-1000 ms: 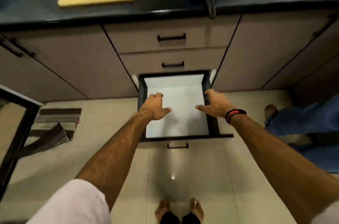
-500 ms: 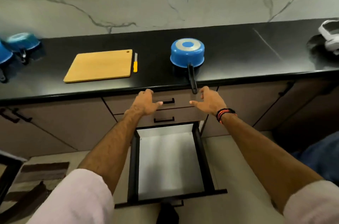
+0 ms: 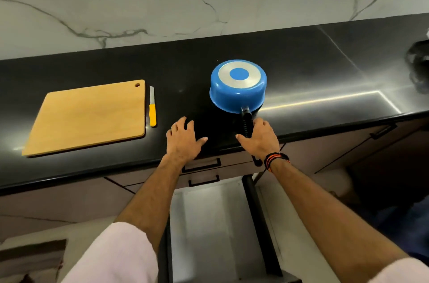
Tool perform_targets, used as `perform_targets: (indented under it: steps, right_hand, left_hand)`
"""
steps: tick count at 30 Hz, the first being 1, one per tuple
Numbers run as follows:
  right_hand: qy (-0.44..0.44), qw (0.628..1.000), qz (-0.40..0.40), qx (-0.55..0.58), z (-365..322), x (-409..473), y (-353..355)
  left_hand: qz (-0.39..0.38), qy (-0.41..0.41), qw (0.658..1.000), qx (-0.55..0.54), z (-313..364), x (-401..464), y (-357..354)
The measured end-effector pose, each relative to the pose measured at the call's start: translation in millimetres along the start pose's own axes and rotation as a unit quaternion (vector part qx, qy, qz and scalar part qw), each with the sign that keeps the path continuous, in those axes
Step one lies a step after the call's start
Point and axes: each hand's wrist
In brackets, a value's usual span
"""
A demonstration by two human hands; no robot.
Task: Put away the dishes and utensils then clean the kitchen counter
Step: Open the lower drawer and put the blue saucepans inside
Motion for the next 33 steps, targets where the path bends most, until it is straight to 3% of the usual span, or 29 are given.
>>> perform_targets:
  steps: [6,14,26,30,33]
  right_hand:
    - [-0.041,0.996,0.069,-0.034,-12.4,40.3,-22.2]
    - [-0.081,0.988,0.129,-0.028,-15.6,57.4,-30.1]
    - [-0.062,0.992,0.113,-0.008,-6.3,38.6,-22.7]
    - [-0.045,0.993,0.106,0.016,2.6,7.6,-18.9]
    - [-0.037,0.994,0.103,0.029,6.5,-28.1,-18.8]
  left_hand:
    - [0.062,-0.089,0.993,0.049,-26.2,23.9,-22.7]
    - [0.082,-0.085,0.992,0.038,-26.0,25.5,-24.3]
    - [0.075,-0.092,0.992,0.043,-29.3,24.0,-24.9]
    - [0.029,-0.078,0.996,0.012,-27.0,12.6,-17.6]
    - [0.048,-0.065,0.996,-0.030,-26.3,-23.4,-8.9]
Point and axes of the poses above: each hand's wrist, its own x-axis towards the middle knuckle, its own y-axis out of the back of the hand, z = x × y, and after that the axes turned 10 degrees about -x, right-handed
